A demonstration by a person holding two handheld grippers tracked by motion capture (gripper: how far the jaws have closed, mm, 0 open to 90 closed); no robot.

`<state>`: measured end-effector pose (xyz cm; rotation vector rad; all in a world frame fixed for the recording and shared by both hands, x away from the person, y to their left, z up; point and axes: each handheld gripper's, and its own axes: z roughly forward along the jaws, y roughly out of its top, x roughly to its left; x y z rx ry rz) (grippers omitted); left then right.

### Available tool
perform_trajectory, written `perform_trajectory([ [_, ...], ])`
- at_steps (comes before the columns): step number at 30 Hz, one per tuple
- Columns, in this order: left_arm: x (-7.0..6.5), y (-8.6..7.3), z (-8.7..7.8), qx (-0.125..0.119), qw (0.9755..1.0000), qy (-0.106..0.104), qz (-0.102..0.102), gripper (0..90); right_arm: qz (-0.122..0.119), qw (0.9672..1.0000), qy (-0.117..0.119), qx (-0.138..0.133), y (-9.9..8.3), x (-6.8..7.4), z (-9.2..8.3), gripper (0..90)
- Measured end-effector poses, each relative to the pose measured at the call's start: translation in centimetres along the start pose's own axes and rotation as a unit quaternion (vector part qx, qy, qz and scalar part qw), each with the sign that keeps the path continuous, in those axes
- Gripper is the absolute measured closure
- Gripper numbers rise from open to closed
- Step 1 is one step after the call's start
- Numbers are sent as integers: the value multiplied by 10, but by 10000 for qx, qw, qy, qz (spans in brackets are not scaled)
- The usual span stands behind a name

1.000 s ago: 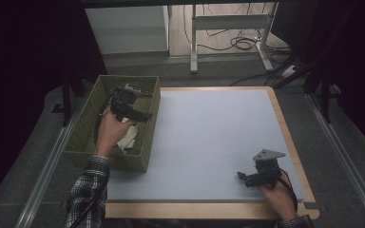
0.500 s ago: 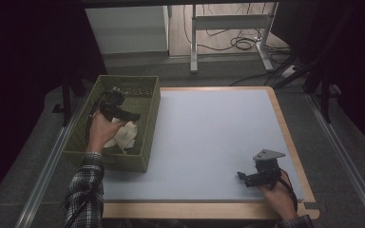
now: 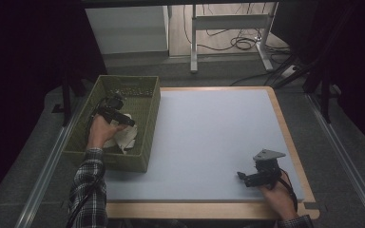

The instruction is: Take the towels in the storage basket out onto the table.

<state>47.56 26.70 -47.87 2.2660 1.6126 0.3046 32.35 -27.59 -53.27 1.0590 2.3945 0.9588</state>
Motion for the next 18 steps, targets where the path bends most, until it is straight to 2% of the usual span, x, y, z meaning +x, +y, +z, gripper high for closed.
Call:
perform_trajectory([
  [5, 12, -2, 13, 475, 9985, 27, -285, 25, 0, 10000, 0, 1, 0, 0, 0, 17],
  [9, 19, -3, 17, 645, 9968, -36, -472, 47, -1, 10000, 0, 0, 0, 0, 0, 17],
  [11, 20, -4, 22, 847, 9950, -66, -523, 57, 0, 10000, 0, -1, 0, 0, 0, 17],
  [13, 20, -5, 28, 1155, 9920, -86, -510, 63, -1, 10000, 0, -2, 0, 0, 0, 17],
  [14, 21, -6, 30, 1275, 9900, -130, -589, 66, -1, 10000, 0, -1, 0, 0, 0, 17],
  [15, 21, -6, 30, 1275, 9900, -130, -589, 82, -1, 10000, 0, -1, 0, 0, 0, 17],
  [16, 22, -7, 30, 1278, 9889, -266, -705, 114, 0, 10000, -1, -2, 0, 0, 0, 17],
  [18, 22, -8, 28, 1276, 9887, -303, -721, 185, -2, 10000, -1, -3, 0, 0, 0, 17],
])
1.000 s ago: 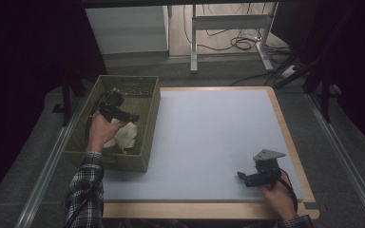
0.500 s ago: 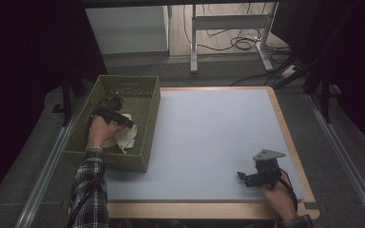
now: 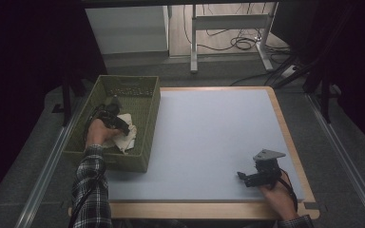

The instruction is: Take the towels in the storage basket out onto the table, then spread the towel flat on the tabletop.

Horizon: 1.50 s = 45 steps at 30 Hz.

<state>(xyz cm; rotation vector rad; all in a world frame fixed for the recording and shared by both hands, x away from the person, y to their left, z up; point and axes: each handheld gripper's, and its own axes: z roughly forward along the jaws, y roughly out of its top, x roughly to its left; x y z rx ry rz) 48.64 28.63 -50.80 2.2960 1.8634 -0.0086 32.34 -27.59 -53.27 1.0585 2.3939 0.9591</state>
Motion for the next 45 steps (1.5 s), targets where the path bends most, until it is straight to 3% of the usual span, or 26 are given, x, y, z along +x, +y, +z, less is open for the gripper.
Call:
perform_trajectory([
  [2, -1, -2, -2, -20, 10000, 6, 11, 326, 1, 10000, 1, 0, 0, 0, 0, 17],
  [3, -1, -2, -3, -23, 10000, -11, 35, 326, 0, 10000, 0, 0, 0, 0, 0, 17],
  [4, -2, -3, -5, -34, 10000, -17, 42, 465, 3, 10000, 1, 0, 0, 0, 0, 17],
  [5, -2, -4, -6, -89, 9997, -218, 97, 557, 1, 10000, 0, 0, 0, 0, 0, 17],
  [8, -4, -5, -7, -77, 9994, -312, 149, 688, 0, 10000, 0, -1, 0, 0, 0, 17],
  [10, -3, -5, -8, -76, 9992, -359, 178, 721, 2, 10000, 1, -1, 0, 0, 0, 17],
  [21, -1, -12, -22, -507, 9975, -403, 271, 749, 2, 10000, 1, 1, 0, 0, 0, 17],
  [27, -5, -17, -36, -776, 9951, -474, 396, 747, 1, 10000, 1, 1, 0, 0, 0, 17],
  [36, -11, -22, -52, -1033, 9919, -421, 602, 747, 0, 10000, -1, 3, 0, 0, 0, 17],
  [45, -21, -30, -75, -1500, 9842, -474, 819, 747, 0, 10000, -2, 5, 0, 0, 0, 17],
])
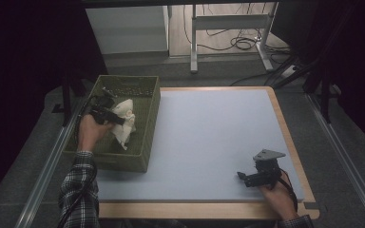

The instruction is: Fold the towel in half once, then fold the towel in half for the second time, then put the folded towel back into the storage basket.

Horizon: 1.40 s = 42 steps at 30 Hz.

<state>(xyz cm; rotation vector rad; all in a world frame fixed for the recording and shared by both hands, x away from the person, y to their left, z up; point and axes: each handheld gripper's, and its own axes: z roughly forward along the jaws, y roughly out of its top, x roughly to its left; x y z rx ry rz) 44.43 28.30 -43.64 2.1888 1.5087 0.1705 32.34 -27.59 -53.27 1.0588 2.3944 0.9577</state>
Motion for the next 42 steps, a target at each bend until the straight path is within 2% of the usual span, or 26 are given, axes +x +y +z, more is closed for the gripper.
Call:
perform_trajectory([
  [14, -18, 4, -33, -532, 9980, 33, 330, 746, -1, 10000, -1, 3, 0, 0, 0, 17],
  [18, -23, 4, -42, -726, 9966, -2, 391, 746, 1, 10000, 1, 1, 0, 0, 0, 17],
  [26, -32, 5, -57, -949, 9941, 51, 531, 746, -1, 10000, 0, 3, 0, 0, 0, 17],
  [31, -36, 3, -67, -1178, 9914, 33, 563, 746, -1, 10000, 0, 3, 0, 0, 0, 17],
  [36, -41, 2, -76, -1298, 9895, 27, 643, 745, 0, 10000, 0, 3, 0, 0, 0, 17],
  [42, -46, 2, -85, -1457, 9869, -103, 682, 744, -1, 10000, 0, 2, 0, 0, 0, 17],
])
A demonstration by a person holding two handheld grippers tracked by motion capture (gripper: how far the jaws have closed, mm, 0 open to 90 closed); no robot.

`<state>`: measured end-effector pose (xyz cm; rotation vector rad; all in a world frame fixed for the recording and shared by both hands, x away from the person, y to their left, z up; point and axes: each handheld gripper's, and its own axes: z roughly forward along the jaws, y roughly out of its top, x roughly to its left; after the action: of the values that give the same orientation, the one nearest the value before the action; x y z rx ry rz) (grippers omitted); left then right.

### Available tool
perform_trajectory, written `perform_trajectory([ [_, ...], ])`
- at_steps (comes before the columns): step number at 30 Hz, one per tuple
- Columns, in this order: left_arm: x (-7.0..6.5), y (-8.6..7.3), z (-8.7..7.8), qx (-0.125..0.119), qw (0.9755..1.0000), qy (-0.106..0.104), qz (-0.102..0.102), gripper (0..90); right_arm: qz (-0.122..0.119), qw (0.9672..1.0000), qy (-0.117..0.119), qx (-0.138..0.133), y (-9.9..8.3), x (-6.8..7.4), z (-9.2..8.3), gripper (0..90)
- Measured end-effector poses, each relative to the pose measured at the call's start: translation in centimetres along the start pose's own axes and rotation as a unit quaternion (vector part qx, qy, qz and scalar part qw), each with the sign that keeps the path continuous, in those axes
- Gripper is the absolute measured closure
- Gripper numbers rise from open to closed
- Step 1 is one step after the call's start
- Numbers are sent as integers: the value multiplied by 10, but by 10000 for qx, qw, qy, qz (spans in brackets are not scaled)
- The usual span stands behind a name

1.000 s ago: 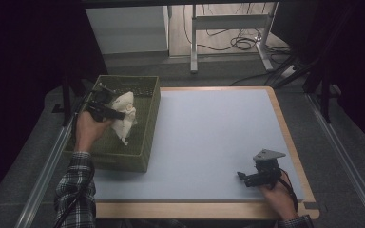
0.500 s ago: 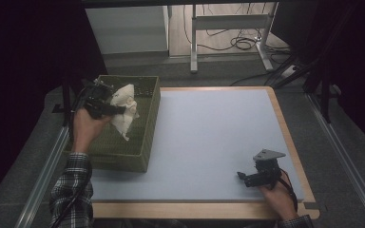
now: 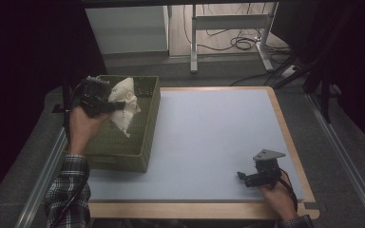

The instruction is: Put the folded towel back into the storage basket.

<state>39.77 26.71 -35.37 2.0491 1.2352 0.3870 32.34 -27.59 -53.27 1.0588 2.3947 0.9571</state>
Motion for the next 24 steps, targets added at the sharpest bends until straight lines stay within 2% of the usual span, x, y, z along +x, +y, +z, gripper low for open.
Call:
perform_trajectory([
  [9, -14, 10, 4, -82, 9997, -176, 159, 743, 1, 10000, 0, 0, 0, 0, 0, 17],
  [24, -48, 33, 23, -64, 9978, -415, 517, 740, 3, 10000, 1, -1, 0, 0, 0, 17],
])
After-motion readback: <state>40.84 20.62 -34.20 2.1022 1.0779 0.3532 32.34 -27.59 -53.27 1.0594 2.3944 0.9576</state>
